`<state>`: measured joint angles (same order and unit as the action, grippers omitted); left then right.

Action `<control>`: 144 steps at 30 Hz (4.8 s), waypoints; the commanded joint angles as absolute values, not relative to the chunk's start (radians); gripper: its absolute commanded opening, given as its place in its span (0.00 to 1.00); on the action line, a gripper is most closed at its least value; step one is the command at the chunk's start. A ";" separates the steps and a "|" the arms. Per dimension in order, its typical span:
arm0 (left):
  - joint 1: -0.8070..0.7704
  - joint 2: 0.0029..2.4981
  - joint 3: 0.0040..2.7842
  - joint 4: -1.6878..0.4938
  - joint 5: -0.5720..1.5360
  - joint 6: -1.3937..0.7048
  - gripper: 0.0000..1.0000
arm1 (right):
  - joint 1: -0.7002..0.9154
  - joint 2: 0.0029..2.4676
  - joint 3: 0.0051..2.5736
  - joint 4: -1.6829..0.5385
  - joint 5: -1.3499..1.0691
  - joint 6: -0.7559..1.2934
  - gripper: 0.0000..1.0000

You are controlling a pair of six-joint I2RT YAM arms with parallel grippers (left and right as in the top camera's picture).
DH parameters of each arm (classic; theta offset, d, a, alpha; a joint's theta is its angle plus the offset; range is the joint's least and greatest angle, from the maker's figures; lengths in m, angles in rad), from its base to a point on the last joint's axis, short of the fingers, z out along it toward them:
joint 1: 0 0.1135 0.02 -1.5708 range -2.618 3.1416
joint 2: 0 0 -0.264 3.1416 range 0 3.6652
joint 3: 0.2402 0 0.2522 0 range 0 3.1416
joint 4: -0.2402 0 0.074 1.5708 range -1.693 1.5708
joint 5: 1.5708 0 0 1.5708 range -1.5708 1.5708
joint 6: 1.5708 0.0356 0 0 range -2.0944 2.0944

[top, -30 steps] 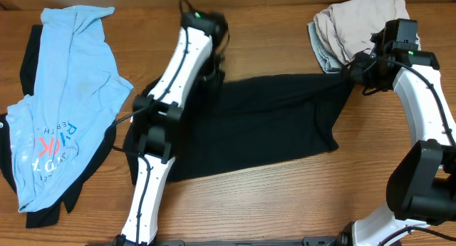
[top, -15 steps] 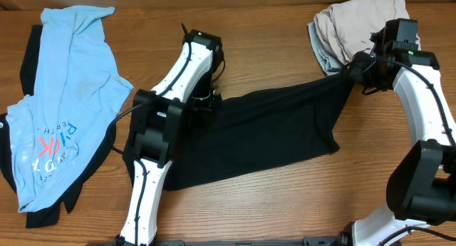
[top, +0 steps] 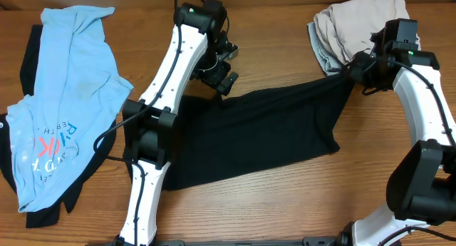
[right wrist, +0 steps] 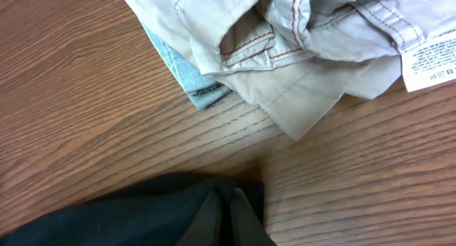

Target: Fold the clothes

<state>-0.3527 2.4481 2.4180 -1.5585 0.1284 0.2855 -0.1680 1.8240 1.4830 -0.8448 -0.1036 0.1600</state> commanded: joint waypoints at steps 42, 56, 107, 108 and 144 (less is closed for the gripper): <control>-0.141 2.486 2.138 -1.458 0.356 0.266 0.47 | -0.171 1.814 1.494 -0.827 -0.090 0.155 0.04; -0.170 2.486 2.143 -1.468 0.384 0.285 0.04 | -0.171 1.814 1.494 -0.823 -0.089 0.155 0.04; -0.156 2.485 2.637 -1.552 0.278 0.254 0.04 | -0.171 1.814 1.494 -0.810 -0.091 0.155 0.04; -0.156 2.485 2.655 -1.552 0.278 0.254 0.04 | -0.171 1.814 1.494 -0.805 -0.091 0.155 0.04; -0.112 2.485 3.102 -1.690 0.120 0.078 0.04 | -0.170 1.814 1.720 -0.904 -0.256 0.017 0.04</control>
<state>-0.1196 2.4878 3.0924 -1.6878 0.1566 0.1383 -0.1684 1.8240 1.6962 -0.9089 -0.2478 0.0326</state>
